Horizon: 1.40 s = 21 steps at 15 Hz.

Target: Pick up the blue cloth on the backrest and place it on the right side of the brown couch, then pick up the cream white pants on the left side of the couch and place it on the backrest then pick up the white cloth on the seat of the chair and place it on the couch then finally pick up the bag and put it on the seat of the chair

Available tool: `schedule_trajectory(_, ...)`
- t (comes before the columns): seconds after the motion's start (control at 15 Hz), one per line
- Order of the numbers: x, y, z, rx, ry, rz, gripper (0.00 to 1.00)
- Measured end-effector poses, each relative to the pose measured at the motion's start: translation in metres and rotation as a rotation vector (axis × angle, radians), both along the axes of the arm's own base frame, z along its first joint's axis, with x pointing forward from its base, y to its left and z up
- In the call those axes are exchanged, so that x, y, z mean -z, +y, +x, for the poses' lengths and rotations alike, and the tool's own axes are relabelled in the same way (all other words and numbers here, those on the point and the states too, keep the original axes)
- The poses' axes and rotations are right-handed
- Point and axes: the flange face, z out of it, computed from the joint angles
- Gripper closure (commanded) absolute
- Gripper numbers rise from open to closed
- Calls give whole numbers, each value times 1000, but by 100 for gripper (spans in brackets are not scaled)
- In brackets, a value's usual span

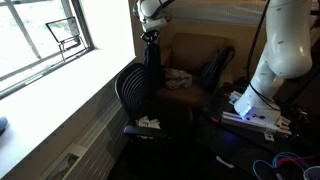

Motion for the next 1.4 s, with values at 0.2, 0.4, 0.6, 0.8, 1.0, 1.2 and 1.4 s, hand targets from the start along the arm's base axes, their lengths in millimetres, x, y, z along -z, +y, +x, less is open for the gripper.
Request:
schedule_trajectory(0.2, -28, -44, -33, 110, -47, 88, 93)
schedule_trajectory(0.4, -42, -56, -57, 109, -75, 139, 98)
schedule_trajectory(0.6, -39, -63, -59, 203, -86, 121, 98)
schedule_trajectory(0.8, -36, -137, -67, 382, -99, 105, 98)
schedule_trajectory(1.0, -38, -234, -92, 566, -113, 87, 98)
schedule_trajectory(1.2, -40, -326, -132, 747, -125, 68, 98)
schedule_trajectory(1.4, -36, -393, -174, 906, -115, 81, 93)
